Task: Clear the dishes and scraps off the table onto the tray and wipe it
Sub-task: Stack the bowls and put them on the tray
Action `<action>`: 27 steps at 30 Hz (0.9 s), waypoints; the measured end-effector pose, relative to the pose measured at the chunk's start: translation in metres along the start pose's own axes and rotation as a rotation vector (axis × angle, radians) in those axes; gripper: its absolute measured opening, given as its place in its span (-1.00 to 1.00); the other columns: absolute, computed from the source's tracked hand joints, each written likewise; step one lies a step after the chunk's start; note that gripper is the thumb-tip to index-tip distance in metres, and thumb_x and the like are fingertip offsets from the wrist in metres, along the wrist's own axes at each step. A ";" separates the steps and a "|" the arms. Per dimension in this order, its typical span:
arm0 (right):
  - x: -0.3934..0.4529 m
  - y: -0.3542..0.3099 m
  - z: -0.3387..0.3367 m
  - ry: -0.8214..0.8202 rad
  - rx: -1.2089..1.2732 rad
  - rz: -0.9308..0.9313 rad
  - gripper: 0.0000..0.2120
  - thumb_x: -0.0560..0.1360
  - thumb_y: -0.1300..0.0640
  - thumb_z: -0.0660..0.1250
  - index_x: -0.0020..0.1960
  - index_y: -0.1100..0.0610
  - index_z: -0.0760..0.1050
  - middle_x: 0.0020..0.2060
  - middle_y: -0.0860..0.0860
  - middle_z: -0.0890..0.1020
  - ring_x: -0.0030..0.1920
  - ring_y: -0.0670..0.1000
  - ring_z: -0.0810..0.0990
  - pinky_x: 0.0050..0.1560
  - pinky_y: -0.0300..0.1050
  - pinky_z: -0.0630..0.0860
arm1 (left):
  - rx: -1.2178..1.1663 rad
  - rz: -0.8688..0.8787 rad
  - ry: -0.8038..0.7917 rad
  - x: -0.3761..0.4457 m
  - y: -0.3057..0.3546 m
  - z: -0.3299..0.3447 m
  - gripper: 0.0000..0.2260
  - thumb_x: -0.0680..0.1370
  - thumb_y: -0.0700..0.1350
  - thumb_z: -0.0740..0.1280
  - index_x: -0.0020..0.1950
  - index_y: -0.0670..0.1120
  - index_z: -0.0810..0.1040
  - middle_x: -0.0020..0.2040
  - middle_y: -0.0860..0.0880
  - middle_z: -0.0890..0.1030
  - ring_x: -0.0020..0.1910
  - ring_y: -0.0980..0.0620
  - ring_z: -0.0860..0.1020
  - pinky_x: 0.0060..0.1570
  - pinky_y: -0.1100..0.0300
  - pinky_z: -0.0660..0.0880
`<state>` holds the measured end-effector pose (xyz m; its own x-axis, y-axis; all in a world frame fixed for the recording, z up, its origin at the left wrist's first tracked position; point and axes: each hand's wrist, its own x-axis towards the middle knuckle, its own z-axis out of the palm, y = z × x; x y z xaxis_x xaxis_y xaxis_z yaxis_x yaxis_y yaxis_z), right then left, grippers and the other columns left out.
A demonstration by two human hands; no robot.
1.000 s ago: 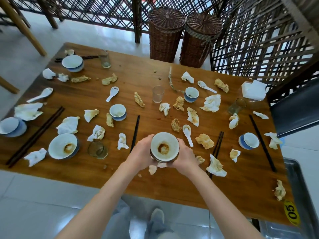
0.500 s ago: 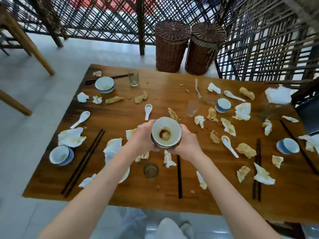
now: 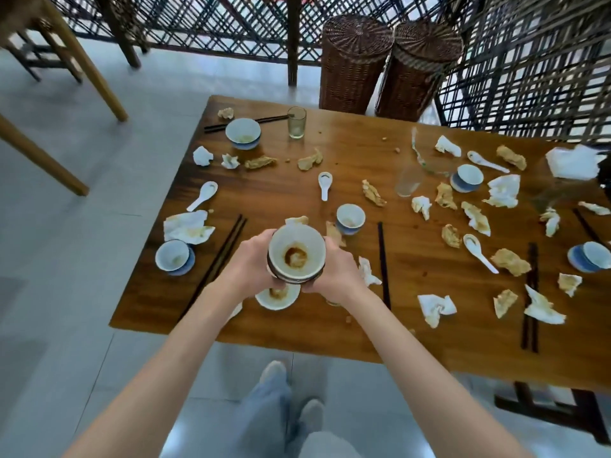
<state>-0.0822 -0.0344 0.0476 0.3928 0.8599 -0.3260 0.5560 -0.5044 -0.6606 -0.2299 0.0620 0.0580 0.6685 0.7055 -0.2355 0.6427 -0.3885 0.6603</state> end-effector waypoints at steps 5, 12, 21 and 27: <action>-0.017 -0.002 0.033 0.000 0.019 0.077 -0.18 0.16 0.10 0.60 0.30 0.03 0.26 0.10 0.00 0.56 0.12 0.07 0.52 0.03 -0.04 0.52 | -0.066 0.014 -0.065 -0.016 -0.024 0.007 -0.16 0.17 -0.14 0.63 0.37 0.04 0.32 0.17 0.04 0.54 0.16 0.03 0.50 0.17 0.04 0.48; -0.020 -0.011 0.064 0.043 0.052 0.166 -0.23 0.15 0.05 0.62 0.24 0.04 0.29 0.09 -0.02 0.58 0.10 0.03 0.54 0.00 -0.10 0.50 | -0.147 0.058 -0.120 -0.014 -0.055 0.008 -0.20 0.14 -0.08 0.64 0.31 0.07 0.37 0.10 0.13 0.55 0.10 0.11 0.51 0.09 0.16 0.48; -0.018 -0.001 0.078 0.068 0.054 0.183 -0.21 0.14 0.10 0.60 0.27 0.01 0.29 0.09 -0.04 0.57 0.09 0.01 0.53 -0.02 -0.15 0.48 | -0.129 0.005 -0.165 -0.008 -0.075 0.021 -0.24 0.14 -0.15 0.62 0.26 0.04 0.37 0.09 0.09 0.57 0.07 0.05 0.52 0.08 0.05 0.50; -0.013 0.007 0.082 0.010 0.149 0.219 -0.11 0.08 0.10 0.60 0.28 -0.08 0.21 0.03 -0.14 0.50 0.04 -0.08 0.49 -0.09 -0.22 0.44 | -0.151 -0.020 -0.191 -0.004 -0.079 0.023 -0.17 0.11 -0.15 0.62 0.28 0.10 0.32 0.10 0.12 0.54 0.09 0.08 0.51 0.10 0.07 0.50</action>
<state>-0.1432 -0.0424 -0.0081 0.4998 0.7302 -0.4659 0.3434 -0.6608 -0.6674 -0.2745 0.0763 -0.0100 0.7240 0.5820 -0.3704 0.6026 -0.2722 0.7502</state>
